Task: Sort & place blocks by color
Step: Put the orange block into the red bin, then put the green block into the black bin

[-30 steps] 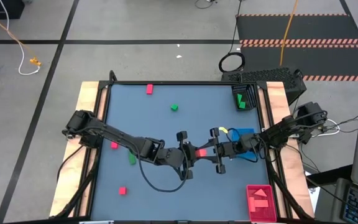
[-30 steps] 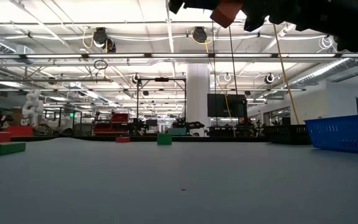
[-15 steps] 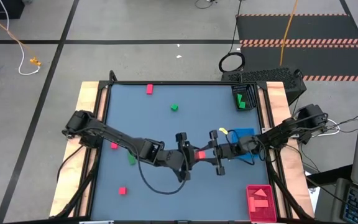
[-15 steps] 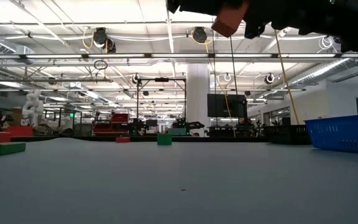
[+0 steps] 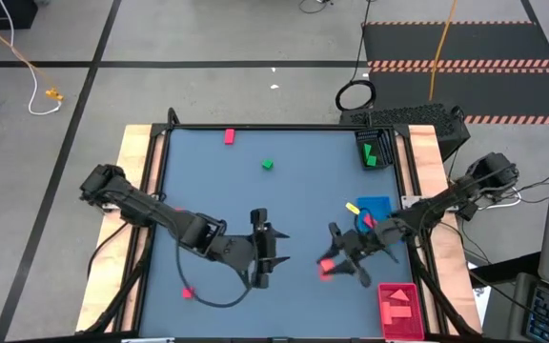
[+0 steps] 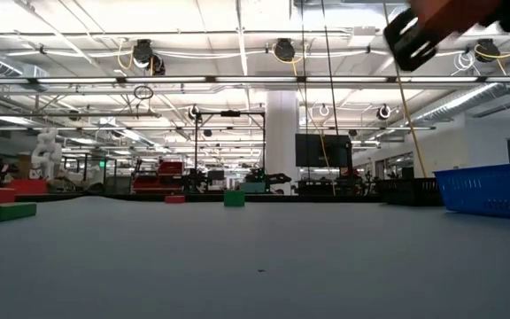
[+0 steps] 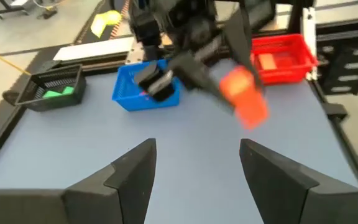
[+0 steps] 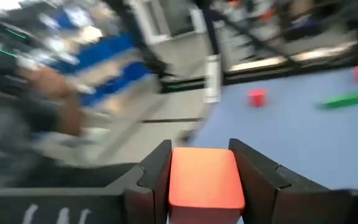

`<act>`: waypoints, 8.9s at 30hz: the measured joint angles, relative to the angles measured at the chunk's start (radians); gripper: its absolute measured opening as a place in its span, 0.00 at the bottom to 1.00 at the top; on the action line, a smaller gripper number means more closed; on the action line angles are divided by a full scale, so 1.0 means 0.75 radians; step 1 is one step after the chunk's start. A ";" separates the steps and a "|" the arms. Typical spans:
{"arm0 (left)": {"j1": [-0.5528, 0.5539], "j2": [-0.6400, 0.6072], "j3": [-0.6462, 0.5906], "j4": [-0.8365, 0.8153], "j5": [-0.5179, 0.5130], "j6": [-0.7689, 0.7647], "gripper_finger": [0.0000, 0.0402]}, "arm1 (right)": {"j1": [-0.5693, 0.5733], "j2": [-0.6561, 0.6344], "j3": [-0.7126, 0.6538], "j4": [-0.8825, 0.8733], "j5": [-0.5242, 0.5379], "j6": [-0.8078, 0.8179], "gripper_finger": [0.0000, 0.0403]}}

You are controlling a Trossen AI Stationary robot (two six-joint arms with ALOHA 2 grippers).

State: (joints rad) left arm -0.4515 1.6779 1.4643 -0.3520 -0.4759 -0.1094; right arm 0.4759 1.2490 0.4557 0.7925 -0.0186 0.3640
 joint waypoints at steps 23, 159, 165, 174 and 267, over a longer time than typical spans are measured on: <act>-0.077 -0.033 -0.001 -0.025 -0.067 0.005 0.58 | 0.592 -0.126 0.002 -0.869 -0.613 1.672 0.30; 0.078 -0.177 -0.002 -1.003 -0.970 -0.830 0.58 | -1.091 1.169 1.224 -0.986 0.145 -0.426 0.44; 0.083 -0.177 -0.002 -1.003 -0.973 -0.810 0.58 | -1.089 1.172 1.220 -0.981 0.169 -0.430 0.38; 0.087 -0.177 -0.002 -1.005 -0.973 -0.794 0.58 | -1.068 1.153 1.219 -1.045 0.167 -0.508 0.19; 0.076 -0.182 -0.002 -1.015 -0.857 -0.779 0.58 | -0.981 0.926 1.347 -1.753 0.182 -0.608 0.31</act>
State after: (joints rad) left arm -0.3946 1.5414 1.4631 -1.1130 -1.1186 -0.6934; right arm -0.2599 1.9435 1.4661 -0.5224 0.1183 -0.0922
